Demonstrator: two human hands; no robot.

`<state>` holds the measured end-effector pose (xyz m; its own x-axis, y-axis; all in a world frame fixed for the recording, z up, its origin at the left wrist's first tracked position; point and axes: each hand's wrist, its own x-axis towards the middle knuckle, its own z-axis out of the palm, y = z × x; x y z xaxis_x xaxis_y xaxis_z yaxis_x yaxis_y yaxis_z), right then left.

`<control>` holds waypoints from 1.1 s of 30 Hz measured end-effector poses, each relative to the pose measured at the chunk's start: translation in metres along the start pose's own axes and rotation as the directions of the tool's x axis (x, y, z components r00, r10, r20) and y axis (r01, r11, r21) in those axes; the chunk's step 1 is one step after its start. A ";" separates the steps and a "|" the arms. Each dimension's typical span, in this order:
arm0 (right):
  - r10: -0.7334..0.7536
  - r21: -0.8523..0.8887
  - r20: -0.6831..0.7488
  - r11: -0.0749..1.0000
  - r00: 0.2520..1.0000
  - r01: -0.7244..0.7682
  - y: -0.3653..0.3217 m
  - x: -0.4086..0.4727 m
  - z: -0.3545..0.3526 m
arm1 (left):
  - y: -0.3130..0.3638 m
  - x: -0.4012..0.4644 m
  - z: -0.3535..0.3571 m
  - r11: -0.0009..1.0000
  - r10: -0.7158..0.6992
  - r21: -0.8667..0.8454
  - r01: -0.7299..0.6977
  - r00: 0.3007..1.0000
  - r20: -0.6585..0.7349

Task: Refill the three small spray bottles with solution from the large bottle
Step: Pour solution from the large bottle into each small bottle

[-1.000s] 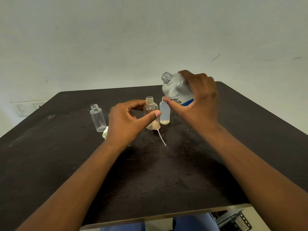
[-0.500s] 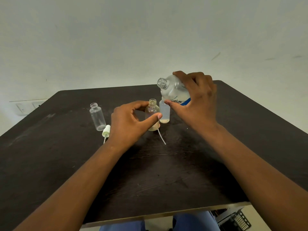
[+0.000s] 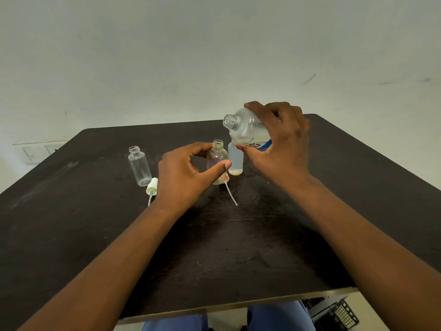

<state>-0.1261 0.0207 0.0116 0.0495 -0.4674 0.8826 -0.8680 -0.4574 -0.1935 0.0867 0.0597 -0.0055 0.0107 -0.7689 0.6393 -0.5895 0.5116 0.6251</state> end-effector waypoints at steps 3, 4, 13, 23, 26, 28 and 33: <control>-0.006 -0.009 0.004 1.000 1.000 0.006 0.000 0.000 0.000 | 0.000 0.000 0.000 1.000 -0.004 -0.001 0.004 1.000 0.002; -0.009 -0.010 0.003 1.000 1.000 0.009 -0.001 0.000 0.000 | 0.001 0.000 0.001 1.000 -0.004 -0.003 0.004 1.000 0.003; -0.031 -0.004 -0.015 1.000 0.999 0.031 -0.002 0.000 -0.002 | 0.004 -0.001 0.002 1.000 0.003 -0.015 -0.003 1.000 0.014; -0.050 0.009 -0.038 0.999 0.998 0.050 -0.005 0.001 -0.004 | 0.005 -0.001 0.001 1.000 0.007 -0.018 -0.006 1.000 0.023; -0.052 0.007 -0.043 0.999 0.998 0.052 -0.005 0.001 -0.004 | 0.005 -0.002 0.001 1.000 0.015 -0.004 -0.014 0.999 0.028; -0.053 0.010 -0.043 0.999 0.998 0.053 -0.005 0.000 -0.004 | 0.006 -0.002 0.001 1.000 0.020 0.000 -0.020 0.999 0.028; -0.054 0.010 -0.040 0.998 0.998 0.054 -0.006 0.001 -0.005 | 0.006 -0.002 0.001 1.000 0.022 -0.007 -0.021 0.999 0.027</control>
<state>-0.1229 0.0268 0.0156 0.0763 -0.4111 0.9084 -0.8591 -0.4896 -0.1494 0.0822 0.0638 -0.0036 -0.0242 -0.7678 0.6402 -0.5841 0.5306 0.6143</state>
